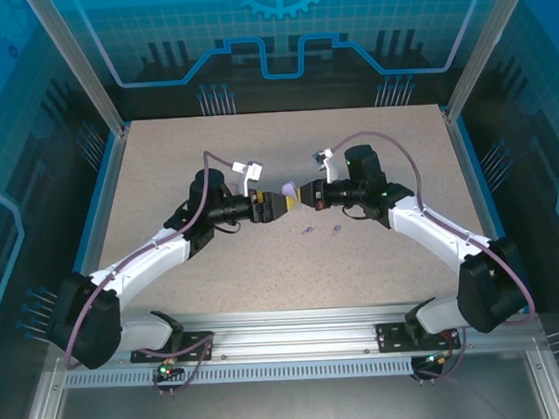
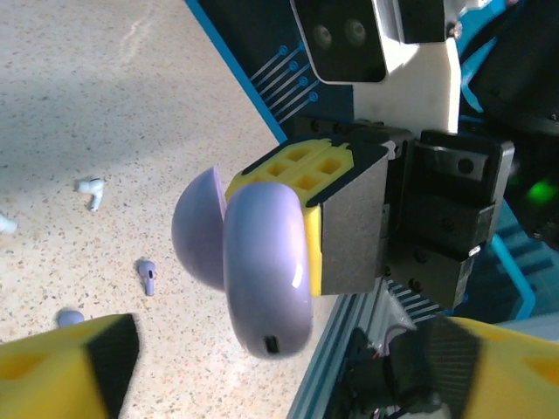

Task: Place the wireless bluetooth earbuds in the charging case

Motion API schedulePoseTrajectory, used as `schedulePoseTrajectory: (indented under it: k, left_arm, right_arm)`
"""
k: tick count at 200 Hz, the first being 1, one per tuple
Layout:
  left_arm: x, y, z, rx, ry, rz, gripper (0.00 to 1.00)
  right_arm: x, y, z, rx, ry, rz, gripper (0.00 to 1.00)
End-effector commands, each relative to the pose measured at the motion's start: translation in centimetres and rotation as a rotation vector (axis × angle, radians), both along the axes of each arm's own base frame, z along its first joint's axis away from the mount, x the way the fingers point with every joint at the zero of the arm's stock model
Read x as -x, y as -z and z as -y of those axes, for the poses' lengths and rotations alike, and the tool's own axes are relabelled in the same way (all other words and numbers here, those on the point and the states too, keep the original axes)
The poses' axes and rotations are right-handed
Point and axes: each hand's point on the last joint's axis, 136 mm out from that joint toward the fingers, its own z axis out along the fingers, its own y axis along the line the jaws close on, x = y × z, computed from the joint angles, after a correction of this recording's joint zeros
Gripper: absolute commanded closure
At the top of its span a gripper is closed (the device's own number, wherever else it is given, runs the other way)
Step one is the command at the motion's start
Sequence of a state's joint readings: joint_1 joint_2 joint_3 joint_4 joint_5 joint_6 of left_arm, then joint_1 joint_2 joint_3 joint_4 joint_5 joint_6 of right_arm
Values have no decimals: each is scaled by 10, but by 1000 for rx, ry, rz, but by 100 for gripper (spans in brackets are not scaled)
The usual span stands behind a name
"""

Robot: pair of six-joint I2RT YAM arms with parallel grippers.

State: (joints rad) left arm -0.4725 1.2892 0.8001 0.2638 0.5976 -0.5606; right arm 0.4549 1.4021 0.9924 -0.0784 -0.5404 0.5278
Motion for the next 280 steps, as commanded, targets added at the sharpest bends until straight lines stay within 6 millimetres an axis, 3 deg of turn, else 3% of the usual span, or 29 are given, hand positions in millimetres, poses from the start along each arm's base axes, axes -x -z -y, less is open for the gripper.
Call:
schedulePoseTrajectory:
  k: [1, 38, 94, 134, 193, 280]
  left_arm:
    - [-3, -24, -9, -51, -37, 64, 1]
    - [-12, -33, -13, -132, 27, 59, 1]
    - [-30, -8, -1, -247, 284, -74, 2]
    - [-32, -5, 5, -227, 428, -171, 16]
    - [-34, -1, 15, -177, 481, -212, 31]
    - [-30, 19, 27, -170, 512, -238, 42]
  right_arm:
    - [-13, 19, 23, 158, 57, -4, 100]
    - [-27, 26, 40, 297, 23, 54, 100]
    - [-40, 27, 40, 347, -58, 170, 100]
    - [-28, 20, 36, 316, -162, 179, 100]
    - [-23, 18, 31, 284, -207, 160, 100]
    - [-25, 2, 22, 222, -213, 175, 100]
